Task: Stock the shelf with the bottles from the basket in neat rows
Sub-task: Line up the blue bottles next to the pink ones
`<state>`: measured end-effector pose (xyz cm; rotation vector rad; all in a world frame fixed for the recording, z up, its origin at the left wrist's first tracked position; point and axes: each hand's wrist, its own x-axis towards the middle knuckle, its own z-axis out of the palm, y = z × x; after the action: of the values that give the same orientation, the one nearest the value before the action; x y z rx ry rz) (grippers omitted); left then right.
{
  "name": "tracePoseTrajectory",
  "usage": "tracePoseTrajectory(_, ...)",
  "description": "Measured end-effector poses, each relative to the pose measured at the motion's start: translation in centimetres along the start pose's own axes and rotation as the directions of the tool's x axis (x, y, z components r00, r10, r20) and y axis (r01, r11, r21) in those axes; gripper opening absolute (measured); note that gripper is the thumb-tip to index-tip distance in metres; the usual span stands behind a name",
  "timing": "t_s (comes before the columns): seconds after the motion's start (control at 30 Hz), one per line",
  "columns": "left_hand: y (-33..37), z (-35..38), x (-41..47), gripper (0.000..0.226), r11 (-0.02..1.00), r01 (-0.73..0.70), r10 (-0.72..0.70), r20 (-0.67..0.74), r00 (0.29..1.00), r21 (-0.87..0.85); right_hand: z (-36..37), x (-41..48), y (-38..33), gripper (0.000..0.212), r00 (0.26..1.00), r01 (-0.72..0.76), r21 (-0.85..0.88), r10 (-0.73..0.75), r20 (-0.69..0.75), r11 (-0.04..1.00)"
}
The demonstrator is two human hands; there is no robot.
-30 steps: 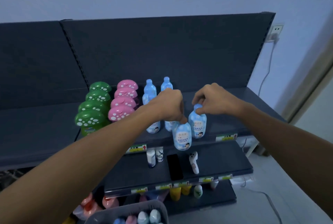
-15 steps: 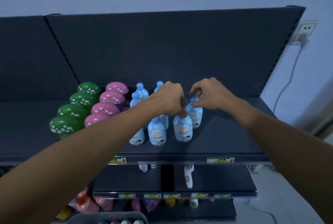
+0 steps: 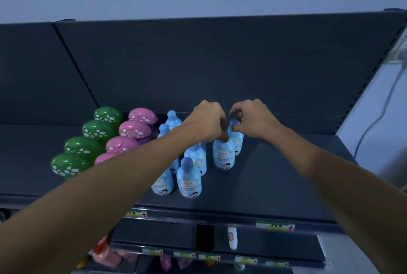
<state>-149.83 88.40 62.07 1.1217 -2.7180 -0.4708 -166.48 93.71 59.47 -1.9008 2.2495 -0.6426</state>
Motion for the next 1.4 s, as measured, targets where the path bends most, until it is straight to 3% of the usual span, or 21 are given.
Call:
tracePoseTrajectory(1.0, -1.6, 1.9, 3.6, 0.025, 0.994, 0.071, -0.073, -0.021, 0.997, -0.087, 2.2, 5.6, 1.9, 0.017, 0.999, -0.015, 0.148, 0.007, 0.054, 0.989)
tracePoseTrajectory(1.4, -1.4, 2.0, 3.0, 0.050, 0.997, 0.061, -0.061, -0.006, 0.998, -0.045, 1.4, 6.0, 1.0, 0.025, 0.993, -0.074, 0.085, 0.065, 0.097, 0.994)
